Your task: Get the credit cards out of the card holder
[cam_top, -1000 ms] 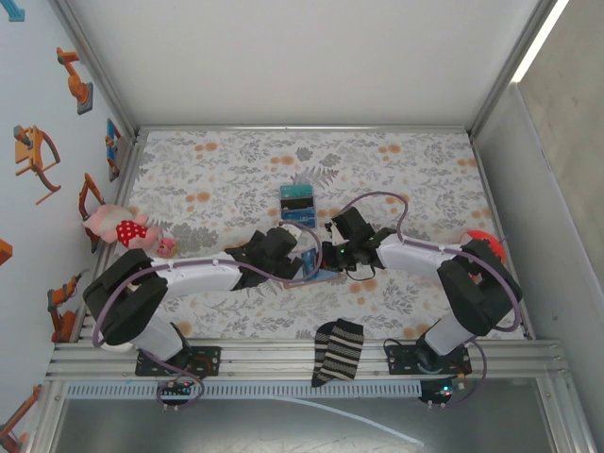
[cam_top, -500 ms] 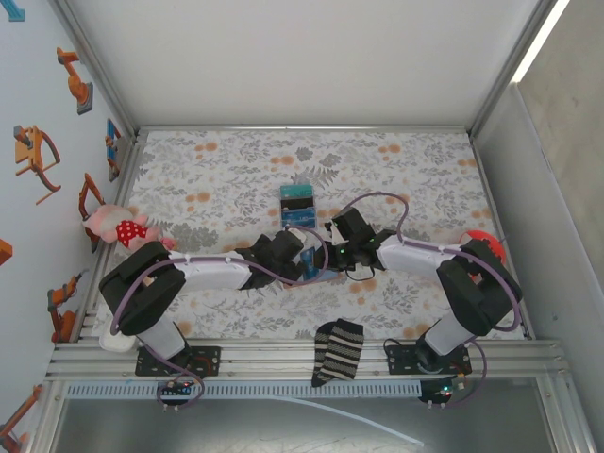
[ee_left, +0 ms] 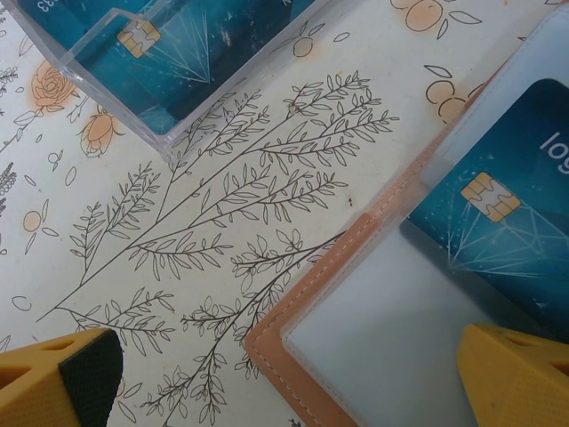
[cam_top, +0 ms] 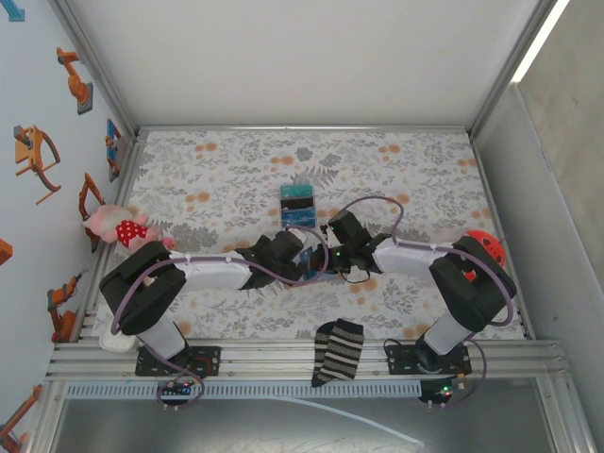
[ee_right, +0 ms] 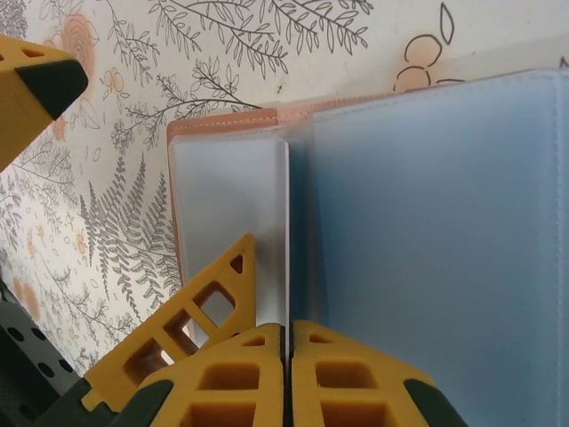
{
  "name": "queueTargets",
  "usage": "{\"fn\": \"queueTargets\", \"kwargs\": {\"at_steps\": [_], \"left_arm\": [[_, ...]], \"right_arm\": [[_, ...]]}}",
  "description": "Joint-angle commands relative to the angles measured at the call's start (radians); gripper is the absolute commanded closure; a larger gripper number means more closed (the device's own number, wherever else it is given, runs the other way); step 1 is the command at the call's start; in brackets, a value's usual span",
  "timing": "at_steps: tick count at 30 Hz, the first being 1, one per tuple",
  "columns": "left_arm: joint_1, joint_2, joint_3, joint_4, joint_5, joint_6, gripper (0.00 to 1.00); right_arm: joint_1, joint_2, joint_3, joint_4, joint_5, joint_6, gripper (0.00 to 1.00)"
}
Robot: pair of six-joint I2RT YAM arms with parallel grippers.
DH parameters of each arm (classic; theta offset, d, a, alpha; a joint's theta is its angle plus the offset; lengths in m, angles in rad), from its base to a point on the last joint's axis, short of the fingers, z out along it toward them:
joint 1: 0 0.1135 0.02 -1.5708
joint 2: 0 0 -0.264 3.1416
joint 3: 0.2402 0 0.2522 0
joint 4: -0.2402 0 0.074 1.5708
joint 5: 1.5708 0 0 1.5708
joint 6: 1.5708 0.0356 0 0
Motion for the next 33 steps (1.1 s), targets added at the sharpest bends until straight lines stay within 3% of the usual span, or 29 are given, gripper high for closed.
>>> {"fn": "queueTargets", "kwargs": {"at_steps": [1, 11, 22, 28, 33], "left_arm": [[-0.004, -0.022, -0.007, -0.022, -0.02, -0.017, 0.03], [-0.002, -0.116, -0.017, -0.055, -0.099, 0.023, 0.03], [0.003, -0.313, -0.011, -0.054, -0.187, 0.032, 0.03], [0.03, -0.46, -0.024, -0.003, -0.053, 0.078, 0.03], [0.105, -0.562, -0.04, 0.02, 0.232, 0.085, 0.03]], "right_arm": [[0.007, -0.013, 0.003, -0.03, 0.041, -0.015, 0.96], [0.007, -0.177, 0.037, -0.191, 0.136, -0.097, 0.99], [0.011, -0.357, 0.06, -0.28, 0.153, -0.248, 1.0], [0.017, -0.433, 0.086, -0.318, 0.084, -0.381, 1.0], [0.022, -0.455, 0.119, -0.347, 0.0, -0.48, 1.0]]}}
